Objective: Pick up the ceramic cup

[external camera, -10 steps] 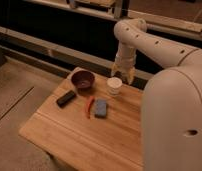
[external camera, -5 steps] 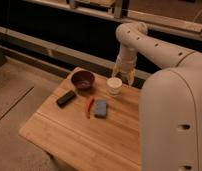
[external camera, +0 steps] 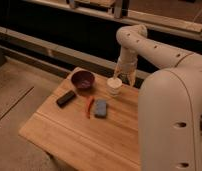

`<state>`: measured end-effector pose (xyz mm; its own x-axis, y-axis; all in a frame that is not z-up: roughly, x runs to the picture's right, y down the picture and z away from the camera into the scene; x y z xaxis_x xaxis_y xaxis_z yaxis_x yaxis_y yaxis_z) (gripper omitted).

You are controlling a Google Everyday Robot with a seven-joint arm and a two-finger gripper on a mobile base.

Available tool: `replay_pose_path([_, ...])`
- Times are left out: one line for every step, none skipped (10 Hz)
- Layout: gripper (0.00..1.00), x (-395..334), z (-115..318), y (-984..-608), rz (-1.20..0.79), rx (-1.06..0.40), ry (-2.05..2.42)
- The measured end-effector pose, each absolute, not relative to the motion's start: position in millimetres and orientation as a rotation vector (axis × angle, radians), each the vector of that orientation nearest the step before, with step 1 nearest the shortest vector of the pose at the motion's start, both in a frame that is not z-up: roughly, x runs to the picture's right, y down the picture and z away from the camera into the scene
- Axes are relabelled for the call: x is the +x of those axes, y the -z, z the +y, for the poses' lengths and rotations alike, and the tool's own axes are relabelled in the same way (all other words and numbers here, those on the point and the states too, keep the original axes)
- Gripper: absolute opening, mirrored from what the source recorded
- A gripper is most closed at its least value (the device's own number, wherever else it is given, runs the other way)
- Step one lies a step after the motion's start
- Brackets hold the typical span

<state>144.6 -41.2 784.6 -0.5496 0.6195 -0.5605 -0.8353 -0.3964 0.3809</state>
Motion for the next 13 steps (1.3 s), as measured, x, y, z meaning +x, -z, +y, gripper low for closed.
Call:
replay_pose_path([0.65, 145, -42, -787, 0.798, -0.402, -2.019])
replay_pose_path([0.65, 144, -43, -791, 0.788, -0.389, -2.000])
replay_pose_path([0.65, 145, -43, -795, 0.782, -0.378, -1.985])
replay_pose_path([0.65, 144, -44, -798, 0.774, -0.368, -1.968])
replay_pose_path([0.65, 144, -45, -802, 0.767, -0.357, -1.952])
replay_pose_path([0.65, 144, -45, -805, 0.761, -0.346, -1.937])
replay_pose_path([0.65, 145, -46, -808, 0.756, -0.340, -1.928])
replay_pose_path([0.65, 145, -46, -811, 0.751, -0.340, -1.921])
replay_pose_path([0.65, 145, -45, -814, 0.749, -0.343, -1.917])
replay_pose_path([0.65, 145, -43, -816, 0.749, -0.349, -1.915])
replay_pose_path([0.65, 144, -41, -819, 0.750, -0.362, -1.916])
replay_pose_path([0.65, 143, -38, -821, 0.751, -0.372, -1.917])
replay_pose_path([0.65, 143, -35, -823, 0.756, -0.380, -1.915])
